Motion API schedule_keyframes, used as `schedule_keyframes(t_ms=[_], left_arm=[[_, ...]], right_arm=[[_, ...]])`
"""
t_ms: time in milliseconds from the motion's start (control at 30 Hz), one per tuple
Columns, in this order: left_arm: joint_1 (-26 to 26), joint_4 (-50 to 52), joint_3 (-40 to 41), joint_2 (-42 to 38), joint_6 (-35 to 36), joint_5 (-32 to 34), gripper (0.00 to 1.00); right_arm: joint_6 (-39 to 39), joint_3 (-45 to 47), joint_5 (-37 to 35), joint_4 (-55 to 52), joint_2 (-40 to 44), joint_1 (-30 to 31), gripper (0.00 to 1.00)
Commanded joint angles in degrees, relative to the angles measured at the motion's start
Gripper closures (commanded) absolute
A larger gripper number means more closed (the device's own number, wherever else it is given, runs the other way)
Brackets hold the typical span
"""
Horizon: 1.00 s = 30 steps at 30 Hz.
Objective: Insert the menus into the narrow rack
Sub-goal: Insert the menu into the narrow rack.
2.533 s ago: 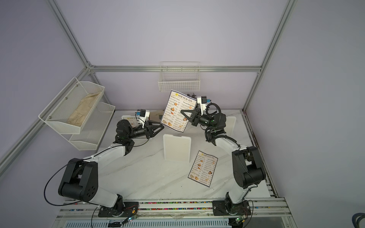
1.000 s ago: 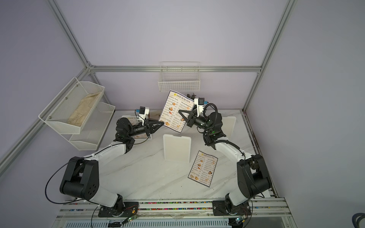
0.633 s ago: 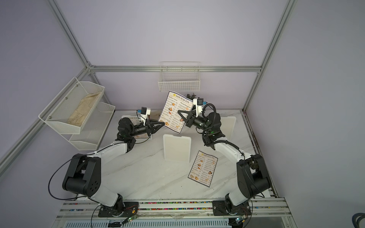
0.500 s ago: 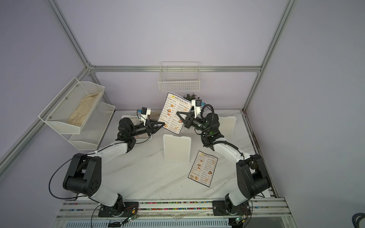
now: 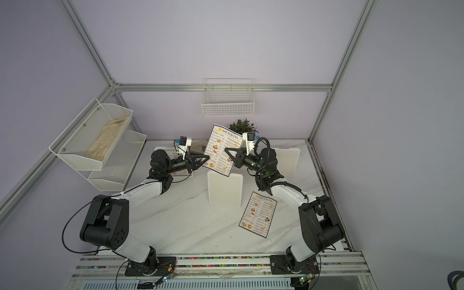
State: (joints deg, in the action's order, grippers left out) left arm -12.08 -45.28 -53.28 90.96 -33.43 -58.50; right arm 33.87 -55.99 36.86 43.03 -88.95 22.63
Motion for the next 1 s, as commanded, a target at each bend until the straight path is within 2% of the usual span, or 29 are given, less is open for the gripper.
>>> schedule_keyframes(t_ms=[0, 300, 467, 633, 767, 967], left_arm=[[0.0, -1.0, -4.1, 0.0, 0.6, 0.3, 0.80], [-0.1, -0.3, -5.4, 0.5, 0.4, -0.1, 0.78], [-0.1, 0.0, -5.5, 0.4, 0.4, -0.1, 0.82], [-0.1, 0.3, -5.7, 0.7, 0.5, 0.1, 0.82], [-0.1, 0.8, -6.3, 0.8, 0.5, 0.1, 0.89], [-0.1, 1.6, -7.1, 1.4, 0.7, 0.1, 0.87]], right_arm=[[-1.3, -1.8, -0.2, 2.2, -1.0, 0.4, 1.00], [-0.5, -3.5, 0.4, 3.0, -2.2, 0.3, 1.00], [-0.7, -3.2, 0.2, 3.3, -2.1, 0.3, 1.00], [-1.3, -3.8, -0.2, 2.9, -1.8, 0.3, 1.00], [-1.4, -4.2, -0.3, 2.5, -2.2, 0.3, 1.00], [-1.2, -4.3, -0.2, 3.0, -2.1, 0.4, 1.00]])
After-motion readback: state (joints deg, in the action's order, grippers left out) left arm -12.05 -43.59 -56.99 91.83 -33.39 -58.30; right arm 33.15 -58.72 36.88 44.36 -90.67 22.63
